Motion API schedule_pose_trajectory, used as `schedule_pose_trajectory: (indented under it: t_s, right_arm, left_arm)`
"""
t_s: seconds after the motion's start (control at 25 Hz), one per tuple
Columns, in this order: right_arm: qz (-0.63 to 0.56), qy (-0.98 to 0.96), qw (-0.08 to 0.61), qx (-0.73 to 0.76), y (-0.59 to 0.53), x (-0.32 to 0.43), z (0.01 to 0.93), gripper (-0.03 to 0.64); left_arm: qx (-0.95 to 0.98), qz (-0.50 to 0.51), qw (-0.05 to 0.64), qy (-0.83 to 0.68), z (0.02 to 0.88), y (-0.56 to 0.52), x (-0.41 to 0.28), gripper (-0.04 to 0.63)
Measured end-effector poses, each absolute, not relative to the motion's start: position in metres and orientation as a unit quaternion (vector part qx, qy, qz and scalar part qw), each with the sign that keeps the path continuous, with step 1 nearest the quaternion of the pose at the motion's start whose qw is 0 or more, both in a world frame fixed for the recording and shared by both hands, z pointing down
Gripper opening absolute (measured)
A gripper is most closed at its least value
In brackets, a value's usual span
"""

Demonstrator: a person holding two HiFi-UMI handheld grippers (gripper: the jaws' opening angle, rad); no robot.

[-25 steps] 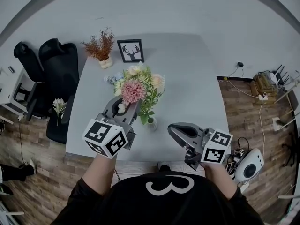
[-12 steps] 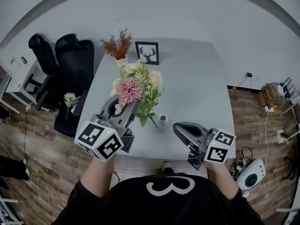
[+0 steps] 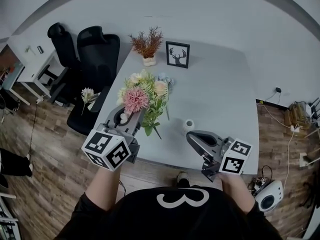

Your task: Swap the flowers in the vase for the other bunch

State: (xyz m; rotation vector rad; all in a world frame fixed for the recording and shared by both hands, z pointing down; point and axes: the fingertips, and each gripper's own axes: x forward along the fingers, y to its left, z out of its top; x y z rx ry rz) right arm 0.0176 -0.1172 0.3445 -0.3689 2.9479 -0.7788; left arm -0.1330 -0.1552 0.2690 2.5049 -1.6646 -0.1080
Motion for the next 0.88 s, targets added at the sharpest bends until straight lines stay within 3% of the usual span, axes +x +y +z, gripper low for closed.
schedule_pose_trajectory:
  t_s: [0.88]
  right_arm:
    - [-0.277,0.95,0.007,-0.14,-0.134,0.02,0.372,0.008]
  left_arm:
    - [0.723,0.172,0.178,-0.644,0.435,-0.215,-0.243,0.061]
